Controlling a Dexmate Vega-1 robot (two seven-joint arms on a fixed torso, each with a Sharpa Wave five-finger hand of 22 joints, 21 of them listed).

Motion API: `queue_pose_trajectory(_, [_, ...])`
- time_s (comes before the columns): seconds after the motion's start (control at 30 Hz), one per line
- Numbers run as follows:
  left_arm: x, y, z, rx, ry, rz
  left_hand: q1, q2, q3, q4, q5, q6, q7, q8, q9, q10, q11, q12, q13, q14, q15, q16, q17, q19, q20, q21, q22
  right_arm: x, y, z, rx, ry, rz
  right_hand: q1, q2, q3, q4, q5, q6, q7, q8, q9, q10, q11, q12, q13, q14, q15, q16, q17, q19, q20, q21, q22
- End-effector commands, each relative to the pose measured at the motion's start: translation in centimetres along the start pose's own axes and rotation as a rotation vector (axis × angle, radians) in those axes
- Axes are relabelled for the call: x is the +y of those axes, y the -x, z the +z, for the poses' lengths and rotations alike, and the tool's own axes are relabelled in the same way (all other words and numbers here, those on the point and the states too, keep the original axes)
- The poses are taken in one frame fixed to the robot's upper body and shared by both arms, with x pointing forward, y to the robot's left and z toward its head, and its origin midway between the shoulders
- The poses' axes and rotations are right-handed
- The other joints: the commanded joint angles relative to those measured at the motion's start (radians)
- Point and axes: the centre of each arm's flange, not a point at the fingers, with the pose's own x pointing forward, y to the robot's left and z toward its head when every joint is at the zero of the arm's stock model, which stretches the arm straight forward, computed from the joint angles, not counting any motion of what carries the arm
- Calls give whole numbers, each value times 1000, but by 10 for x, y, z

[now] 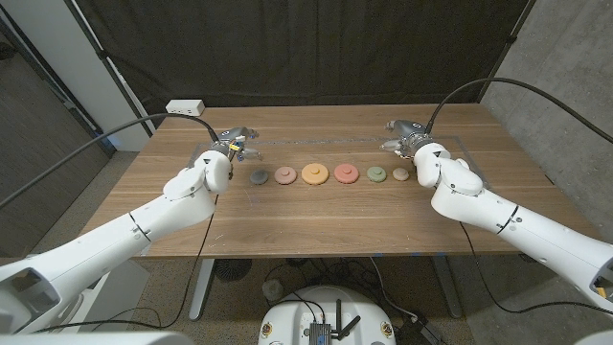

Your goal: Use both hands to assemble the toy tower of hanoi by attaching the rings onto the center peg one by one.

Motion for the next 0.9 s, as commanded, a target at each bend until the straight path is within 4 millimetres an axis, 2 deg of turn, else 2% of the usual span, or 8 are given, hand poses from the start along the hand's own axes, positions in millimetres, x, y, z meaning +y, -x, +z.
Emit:
queue_pose_trajectory(0.03, [-2, 7, -4, -13, 39, 24, 8, 8, -4, 0, 6, 8, 2, -3, 6, 9, 1, 0, 2, 8, -61, 6, 1, 0, -95, 7, 2, 3, 7, -3, -20, 12, 51, 0, 6, -7, -1, 6, 20, -4, 4, -2, -3, 0, -6, -4, 4, -98, -4, 2, -6, -67, 8, -5])
queue_pose_trajectory(0.27, [-3, 7, -4, -7, 43, 21, 7, 9, -9, 1, 6, 9, 0, -4, 6, 11, -2, -1, 4, 8, -61, 11, -1, -3, -94, 12, 0, 6, 14, -6, -16, 37, 71, 9, -2, -13, -8, 5, -4, -6, -8, -5, -17, -6, -12, -13, -8, -99, -15, -4, -14, -67, 12, -19])
queue_pose_trajectory(0.9, [-10, 7, -13, 0, 60, 47, 5, 20, -22, 4, 6, 32, 0, -1, 8, 38, -9, 4, 8, 14, -62, 28, -8, 2, -100, 34, -8, 22, 29, -8, -25, 42, 108, 16, -6, -27, -6, 0, -25, -6, -16, -9, -21, -4, -11, -23, -12, -99, -24, -16, -23, -67, 24, -36])
